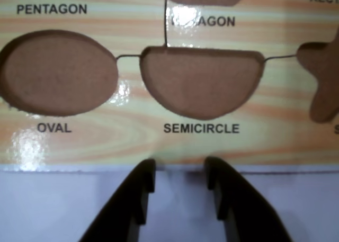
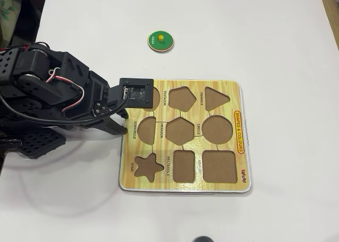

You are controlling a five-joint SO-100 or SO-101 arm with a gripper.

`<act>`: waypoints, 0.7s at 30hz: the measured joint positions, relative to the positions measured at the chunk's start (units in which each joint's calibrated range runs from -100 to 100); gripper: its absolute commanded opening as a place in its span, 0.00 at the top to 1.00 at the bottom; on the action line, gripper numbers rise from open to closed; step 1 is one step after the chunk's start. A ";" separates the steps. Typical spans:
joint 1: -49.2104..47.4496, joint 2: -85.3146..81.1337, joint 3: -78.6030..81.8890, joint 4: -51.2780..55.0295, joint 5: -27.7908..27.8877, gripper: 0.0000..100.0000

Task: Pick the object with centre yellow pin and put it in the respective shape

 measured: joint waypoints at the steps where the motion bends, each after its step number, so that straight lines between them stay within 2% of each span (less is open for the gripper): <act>1: 0.00 0.00 0.00 0.00 0.00 0.88; 21: 0.00 0.34 -0.09 -0.09 -0.21 0.89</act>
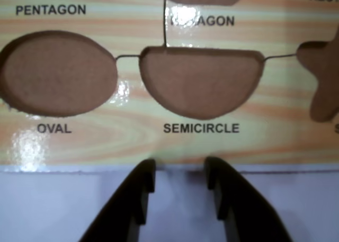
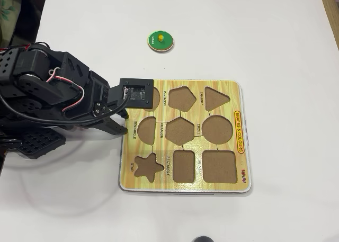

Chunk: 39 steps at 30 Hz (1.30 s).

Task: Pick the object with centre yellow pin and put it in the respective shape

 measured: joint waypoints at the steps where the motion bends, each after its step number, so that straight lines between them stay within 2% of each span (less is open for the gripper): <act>1: -0.09 0.95 -0.09 0.00 -0.10 0.89; 10: -1.40 26.80 -17.36 0.60 -0.21 0.89; 17: -10.10 46.39 -34.71 0.60 -0.21 0.89; 28: -27.88 62.03 -55.13 0.69 -0.16 0.88; 39: -40.32 74.74 -64.48 0.69 -0.16 0.88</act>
